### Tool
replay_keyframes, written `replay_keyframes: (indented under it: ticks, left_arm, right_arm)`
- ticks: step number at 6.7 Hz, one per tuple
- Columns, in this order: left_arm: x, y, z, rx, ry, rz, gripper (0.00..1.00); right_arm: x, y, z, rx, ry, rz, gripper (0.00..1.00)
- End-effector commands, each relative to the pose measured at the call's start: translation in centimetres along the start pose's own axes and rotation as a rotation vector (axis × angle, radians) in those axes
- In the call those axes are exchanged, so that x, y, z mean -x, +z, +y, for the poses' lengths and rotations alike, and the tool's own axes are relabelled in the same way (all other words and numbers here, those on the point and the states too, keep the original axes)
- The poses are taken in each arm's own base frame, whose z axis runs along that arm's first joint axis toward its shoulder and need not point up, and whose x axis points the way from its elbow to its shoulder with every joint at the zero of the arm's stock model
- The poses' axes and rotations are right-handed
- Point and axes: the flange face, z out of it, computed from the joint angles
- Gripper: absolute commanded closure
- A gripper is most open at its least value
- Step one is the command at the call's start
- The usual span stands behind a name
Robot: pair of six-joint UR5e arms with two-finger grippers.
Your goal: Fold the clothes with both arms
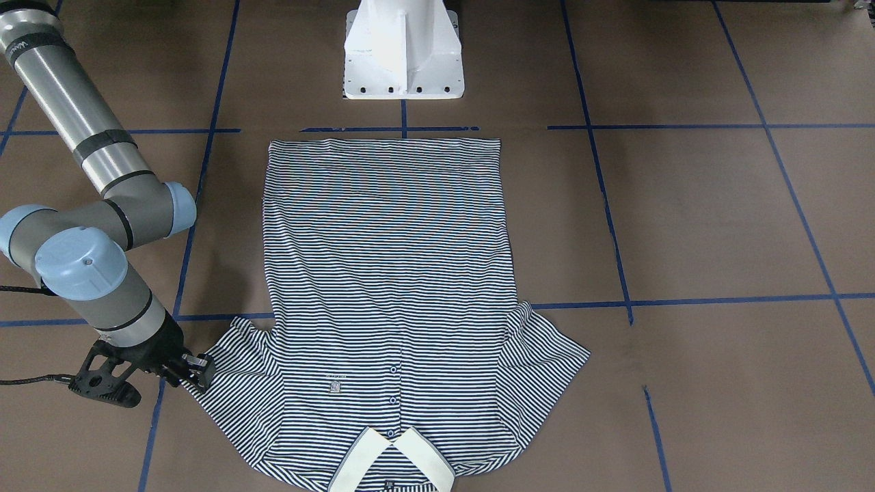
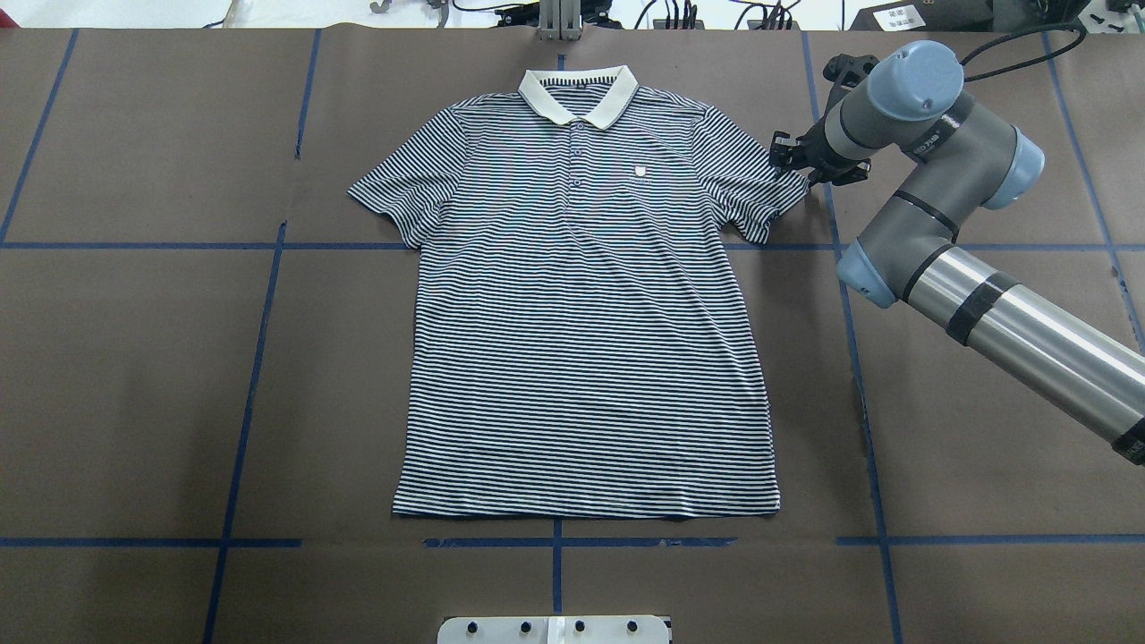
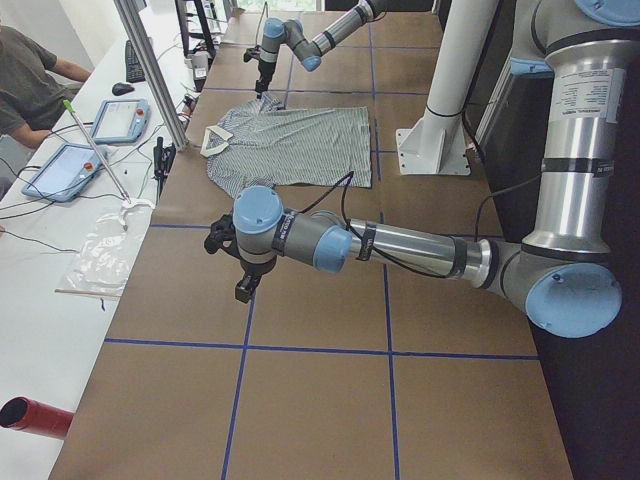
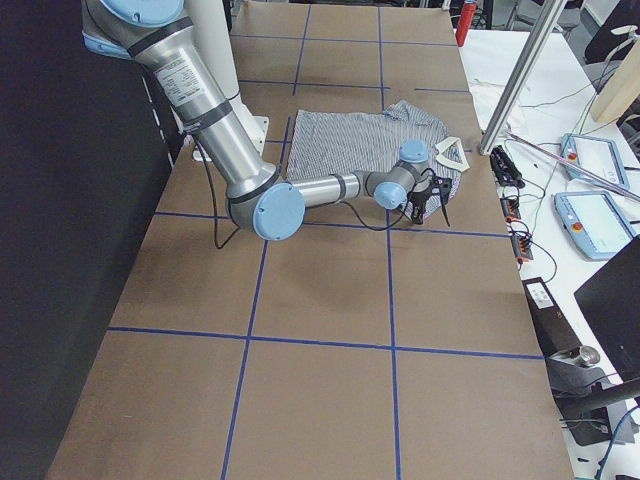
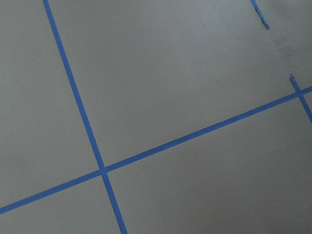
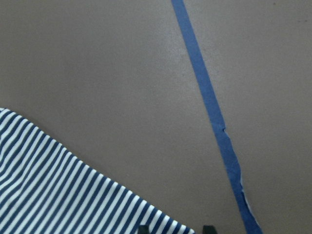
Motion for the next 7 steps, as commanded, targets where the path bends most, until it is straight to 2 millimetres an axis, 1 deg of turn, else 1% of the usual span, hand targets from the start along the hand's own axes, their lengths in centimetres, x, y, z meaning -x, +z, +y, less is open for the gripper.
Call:
replay_keyframes:
  ticks: [1,3,4,5,6,7]
  left_arm:
    - [-0.1,-0.2,-0.1,-0.003,0.002,0.002,0.0]
    - [-0.4,-0.2,-0.1,-0.006,0.0,0.028,0.0]
    - [-0.5,-0.3,-0.1,-0.009,0.002,0.028,0.0]
    - [-0.6,-0.4,-0.2,-0.01,0.004,0.028,0.0]
    - [-0.8,-0.5,-0.3,-0.013,0.008,0.028,0.0]
    - [-1.0,-0.7,-0.3,-0.015,0.011,0.028,0.0]
  right_arm:
    - [-0.1,-0.8,0.4,-0.001,-0.01,-0.017,1.0]
    - [2.6,-3.1,0.6,-0.01,-0.024,-0.053,1.0]
    - [4.8,-3.6,1.3,-0.011,-0.034,-0.074,1.0]
    - [9.2,-3.8,2.9,0.002,-0.001,-0.073,1.0]
    - [16.2,-4.1,3.6,-0.061,0.03,-0.02,1.0]
    - [20.6,-2.5,4.1,-0.079,0.033,0.013,1.0]
